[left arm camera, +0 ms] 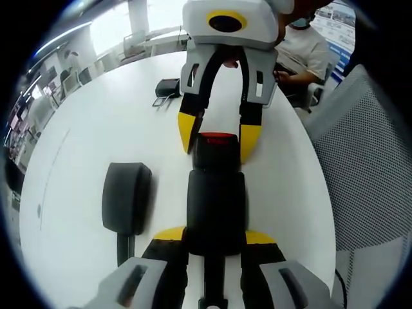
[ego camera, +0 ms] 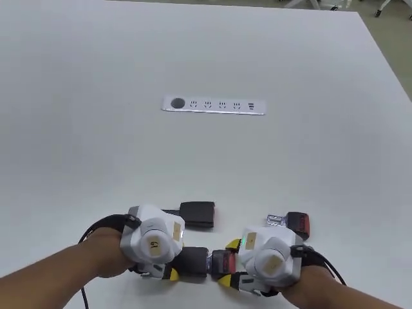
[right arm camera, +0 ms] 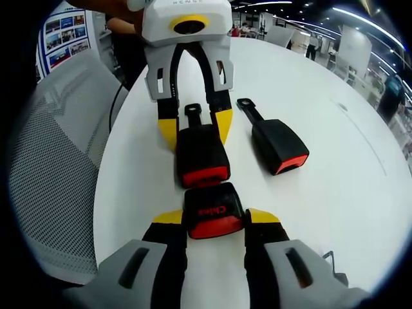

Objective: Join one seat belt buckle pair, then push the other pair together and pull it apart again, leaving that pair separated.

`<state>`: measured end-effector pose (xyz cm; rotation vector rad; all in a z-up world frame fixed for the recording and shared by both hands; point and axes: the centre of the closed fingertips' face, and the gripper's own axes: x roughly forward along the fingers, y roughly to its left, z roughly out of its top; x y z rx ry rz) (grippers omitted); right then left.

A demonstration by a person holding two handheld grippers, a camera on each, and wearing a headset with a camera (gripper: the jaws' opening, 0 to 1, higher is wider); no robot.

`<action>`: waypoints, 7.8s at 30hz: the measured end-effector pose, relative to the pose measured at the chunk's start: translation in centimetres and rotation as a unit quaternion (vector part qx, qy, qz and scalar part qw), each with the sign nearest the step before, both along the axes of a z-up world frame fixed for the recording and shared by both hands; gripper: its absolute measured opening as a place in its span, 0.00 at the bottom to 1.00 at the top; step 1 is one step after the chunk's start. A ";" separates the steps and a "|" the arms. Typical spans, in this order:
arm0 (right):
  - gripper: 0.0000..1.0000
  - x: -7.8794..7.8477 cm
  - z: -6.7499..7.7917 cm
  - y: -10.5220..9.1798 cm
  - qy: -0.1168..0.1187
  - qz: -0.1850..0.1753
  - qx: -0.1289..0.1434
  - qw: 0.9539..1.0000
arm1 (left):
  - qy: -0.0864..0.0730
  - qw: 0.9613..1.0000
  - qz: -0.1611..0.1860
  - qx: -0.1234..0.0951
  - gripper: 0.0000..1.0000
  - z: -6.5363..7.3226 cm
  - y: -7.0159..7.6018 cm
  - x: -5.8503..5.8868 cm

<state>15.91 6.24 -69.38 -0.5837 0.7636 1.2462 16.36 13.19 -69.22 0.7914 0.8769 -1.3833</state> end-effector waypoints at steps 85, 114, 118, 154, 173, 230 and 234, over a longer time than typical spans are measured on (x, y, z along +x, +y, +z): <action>0.31 0.2 0.8 -0.4 -0.009 0.014 0.112 0.994 | 0.017 0.993 0.026 -0.118 0.31 0.1 0.0 -0.1; 0.33 -0.1 1.1 -0.1 -0.026 0.024 0.077 0.996 | 0.000 0.998 0.009 -0.066 0.32 0.0 -0.1 -0.3; 0.34 -0.1 1.1 -0.1 -0.028 0.019 0.074 0.997 | -0.002 0.998 0.013 -0.063 0.34 -0.1 0.1 -0.3; 0.74 3.1 5.2 -4.3 -0.040 -0.083 0.125 0.988 | -0.058 0.984 0.129 -0.106 0.81 6.6 0.2 3.1; 0.76 6.5 6.2 -9.3 -0.042 -0.106 0.122 0.986 | -0.075 0.982 0.130 -0.112 0.83 8.6 -0.5 6.8; 0.64 8.5 0.8 -15.2 0.048 -0.091 0.067 0.992 | 0.006 0.996 0.050 -0.070 0.62 1.2 -2.0 9.3; 0.57 8.6 0.8 -15.2 0.045 -0.081 0.063 0.994 | 0.002 0.996 0.047 -0.071 0.58 0.8 -1.9 9.6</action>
